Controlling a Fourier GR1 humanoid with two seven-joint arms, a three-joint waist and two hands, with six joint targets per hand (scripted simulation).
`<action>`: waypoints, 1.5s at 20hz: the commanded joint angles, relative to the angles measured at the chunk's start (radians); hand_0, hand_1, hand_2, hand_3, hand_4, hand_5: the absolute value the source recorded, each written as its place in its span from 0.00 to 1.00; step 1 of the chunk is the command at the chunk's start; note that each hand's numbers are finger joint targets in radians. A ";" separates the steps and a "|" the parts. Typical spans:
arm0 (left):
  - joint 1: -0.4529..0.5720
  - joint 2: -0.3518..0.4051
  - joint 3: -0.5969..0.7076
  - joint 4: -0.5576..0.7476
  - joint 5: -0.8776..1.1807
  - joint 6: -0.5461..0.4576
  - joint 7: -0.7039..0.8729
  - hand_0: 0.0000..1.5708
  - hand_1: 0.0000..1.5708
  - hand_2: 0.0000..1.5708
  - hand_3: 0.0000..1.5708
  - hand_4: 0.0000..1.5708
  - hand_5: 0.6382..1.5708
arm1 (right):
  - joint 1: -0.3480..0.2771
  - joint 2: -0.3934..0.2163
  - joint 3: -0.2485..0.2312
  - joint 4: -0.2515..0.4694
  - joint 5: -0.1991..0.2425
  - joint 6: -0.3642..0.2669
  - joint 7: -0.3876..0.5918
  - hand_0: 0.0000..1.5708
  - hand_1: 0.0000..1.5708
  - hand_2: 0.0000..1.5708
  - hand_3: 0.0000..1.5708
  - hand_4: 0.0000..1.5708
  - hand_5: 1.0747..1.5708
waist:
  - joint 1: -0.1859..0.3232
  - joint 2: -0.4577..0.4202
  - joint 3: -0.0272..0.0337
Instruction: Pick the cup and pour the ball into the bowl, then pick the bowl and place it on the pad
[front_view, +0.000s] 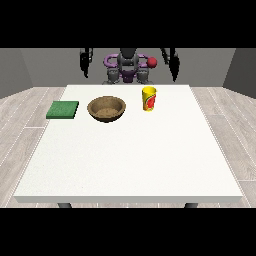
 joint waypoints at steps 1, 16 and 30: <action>-0.005 0.020 0.003 -0.057 0.004 -0.005 0.038 0.00 0.00 0.00 0.00 0.00 0.99 | -0.010 -0.023 -0.007 -0.058 -0.002 0.002 0.038 0.00 0.00 0.00 0.00 0.00 1.00 | 0.001 -0.151 0.0112; -0.067 0.068 0.148 -0.161 0.194 -0.080 0.063 0.00 0.00 0.00 0.00 0.00 0.97 | 0.016 -0.150 -0.252 -0.129 -0.260 0.180 0.086 0.00 0.00 0.00 0.00 0.00 1.00 | -0.028 -0.073 0.0172; -0.186 -0.007 0.143 0.242 0.056 -0.026 -0.427 0.00 0.00 0.00 0.00 0.00 0.95 | -0.066 -0.096 -0.230 -0.008 -0.154 0.184 -0.149 0.00 0.00 0.00 0.00 0.00 1.00 | -0.082 0.147 0.0168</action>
